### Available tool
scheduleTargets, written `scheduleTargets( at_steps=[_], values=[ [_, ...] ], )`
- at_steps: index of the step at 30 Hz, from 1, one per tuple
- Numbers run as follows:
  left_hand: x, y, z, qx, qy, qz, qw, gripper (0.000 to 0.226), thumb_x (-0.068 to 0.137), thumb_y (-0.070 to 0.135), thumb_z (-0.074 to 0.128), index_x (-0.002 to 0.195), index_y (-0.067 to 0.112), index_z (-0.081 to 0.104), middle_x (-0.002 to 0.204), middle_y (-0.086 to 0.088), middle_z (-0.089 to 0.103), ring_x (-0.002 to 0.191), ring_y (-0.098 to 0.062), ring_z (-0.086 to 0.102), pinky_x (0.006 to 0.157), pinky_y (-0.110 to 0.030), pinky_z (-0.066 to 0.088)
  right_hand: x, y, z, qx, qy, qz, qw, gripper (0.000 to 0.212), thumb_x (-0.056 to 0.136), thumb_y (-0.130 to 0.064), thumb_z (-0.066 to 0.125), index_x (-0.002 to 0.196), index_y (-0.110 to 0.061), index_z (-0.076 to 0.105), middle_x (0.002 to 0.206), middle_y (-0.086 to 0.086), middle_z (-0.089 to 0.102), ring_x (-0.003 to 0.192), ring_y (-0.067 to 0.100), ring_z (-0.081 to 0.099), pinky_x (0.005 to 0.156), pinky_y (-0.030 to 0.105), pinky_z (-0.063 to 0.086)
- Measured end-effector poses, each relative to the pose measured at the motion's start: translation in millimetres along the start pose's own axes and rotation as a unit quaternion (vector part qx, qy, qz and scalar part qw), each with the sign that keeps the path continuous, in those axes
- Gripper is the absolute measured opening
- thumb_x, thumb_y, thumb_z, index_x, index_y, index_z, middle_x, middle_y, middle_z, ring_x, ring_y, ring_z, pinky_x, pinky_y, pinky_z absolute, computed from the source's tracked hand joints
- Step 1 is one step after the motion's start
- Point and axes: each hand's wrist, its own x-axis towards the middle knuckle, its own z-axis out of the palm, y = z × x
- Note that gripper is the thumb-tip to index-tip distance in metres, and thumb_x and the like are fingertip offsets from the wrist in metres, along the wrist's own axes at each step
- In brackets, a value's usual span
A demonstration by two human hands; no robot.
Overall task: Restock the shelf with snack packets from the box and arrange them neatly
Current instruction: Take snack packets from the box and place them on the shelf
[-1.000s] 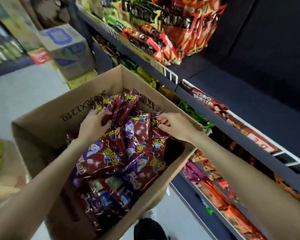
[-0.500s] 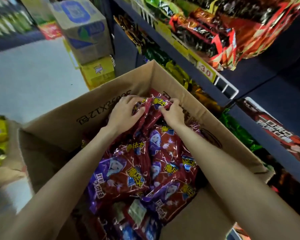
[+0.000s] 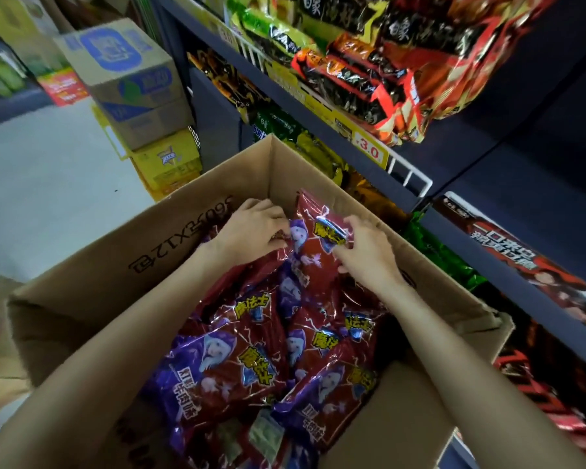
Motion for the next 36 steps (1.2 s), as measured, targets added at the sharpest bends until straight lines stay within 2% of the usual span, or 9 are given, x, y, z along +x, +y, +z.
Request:
scheduleTargets(
  at_steps=[6,9,11,14,17,22,28,31,36],
  values=[
    [10.9,24.9,-18.8,-0.039,0.068,0.126,0.989,0.032,0.096,0.038,0.04,0.102,0.012,0.058,0.107,-0.002,0.067,0.107,-0.015,0.06,0.11,-0.031,0.028,-34.1,7.9,-33.1,0.015,0.033,-0.029,0.999,0.021,0.099,-0.022,0.047,0.115,-0.012,0.056,0.1,0.007,0.064,0.077,0.019,0.069,0.075,0.044,0.056],
    [7.3,46.1,-30.3,-0.06,0.14,0.096,0.984,0.044,0.1,0.044,0.029,0.092,0.007,0.053,0.066,0.004,0.056,0.058,-0.016,0.059,0.065,-0.029,0.051,-52.1,14.9,-55.0,-0.002,0.06,-0.04,0.997,0.015,0.098,-0.024,0.048,0.108,-0.014,0.055,0.084,0.009,0.066,0.069,0.024,0.068,0.068,0.048,0.054],
    [2.5,63.1,-40.3,-0.1,0.174,0.013,0.979,0.055,0.099,0.053,0.022,0.093,0.005,0.049,0.055,0.01,0.042,0.04,-0.014,0.047,0.039,-0.021,0.035,-70.0,20.3,-75.6,-0.012,0.097,-0.054,0.994,0.013,0.098,-0.023,0.048,0.105,-0.014,0.055,0.077,0.009,0.066,0.064,0.018,0.067,0.065,0.042,0.054],
    [-3.9,89.1,-52.8,-0.159,0.164,-0.107,0.968,0.062,0.091,0.06,0.028,0.103,0.002,0.046,0.054,0.009,0.046,0.047,-0.02,0.057,0.044,-0.029,0.04,-102.9,25.5,-113.5,-0.013,0.165,-0.064,0.984,0.016,0.097,-0.019,0.051,0.108,-0.011,0.059,0.065,0.005,0.06,0.05,-0.006,0.056,0.054,0.013,0.043],
    [-9.6,119.8,-74.2,-0.221,0.181,-0.136,0.949,0.052,0.081,0.058,0.044,0.092,0.008,0.042,0.057,0.007,0.05,0.055,-0.022,0.059,0.054,-0.034,0.045,-140.8,31.6,-152.5,0.017,0.21,-0.052,0.976,0.014,0.096,-0.021,0.053,0.104,-0.013,0.06,0.065,0.003,0.059,0.054,-0.009,0.055,0.056,0.018,0.042],
    [-6.6,178.3,-130.1,-0.234,0.237,-0.061,0.941,0.036,0.079,0.061,0.056,0.075,0.027,0.044,0.056,0.01,0.052,0.057,-0.004,0.054,0.055,-0.015,0.038,-206.7,46.9,-208.3,0.137,0.252,-0.044,0.957,0.007,0.095,-0.013,0.052,0.091,-0.012,0.058,0.073,-0.007,0.062,0.057,-0.013,0.058,0.05,0.003,0.039],
    [38.8,280.7,-176.7,-0.117,0.315,0.07,0.939,0.036,0.09,0.048,0.045,0.085,0.014,0.055,0.048,0.014,0.03,0.04,-0.005,0.039,0.041,-0.017,0.027,-281.0,90.9,-269.2,0.191,0.343,-0.043,0.919,0.01,0.096,-0.018,0.051,0.092,-0.017,0.061,0.076,-0.013,0.07,0.073,0.003,0.069,0.063,0.013,0.054],
    [69.5,336.9,-177.6,-0.102,0.33,0.101,0.933,0.044,0.095,0.045,0.035,0.101,0.01,0.06,0.052,0.006,0.044,0.047,-0.025,0.055,0.042,-0.032,0.041,-315.3,117.4,-302.4,0.17,0.406,-0.028,0.898,0.011,0.097,-0.016,0.05,0.097,-0.011,0.061,0.085,-0.007,0.069,0.075,0.001,0.068,0.065,0.015,0.055],
    [119.1,428.2,-174.8,-0.116,0.337,0.132,0.925,0.038,0.098,0.043,0.028,0.103,0.012,0.051,0.062,0.008,0.045,0.057,-0.033,0.062,0.05,-0.03,0.038,-364.9,163.5,-364.2,0.139,0.486,-0.001,0.863,0.008,0.097,-0.013,0.051,0.096,-0.012,0.058,0.082,-0.008,0.064,0.076,0.0,0.067,0.069,0.022,0.058]
  ],
)
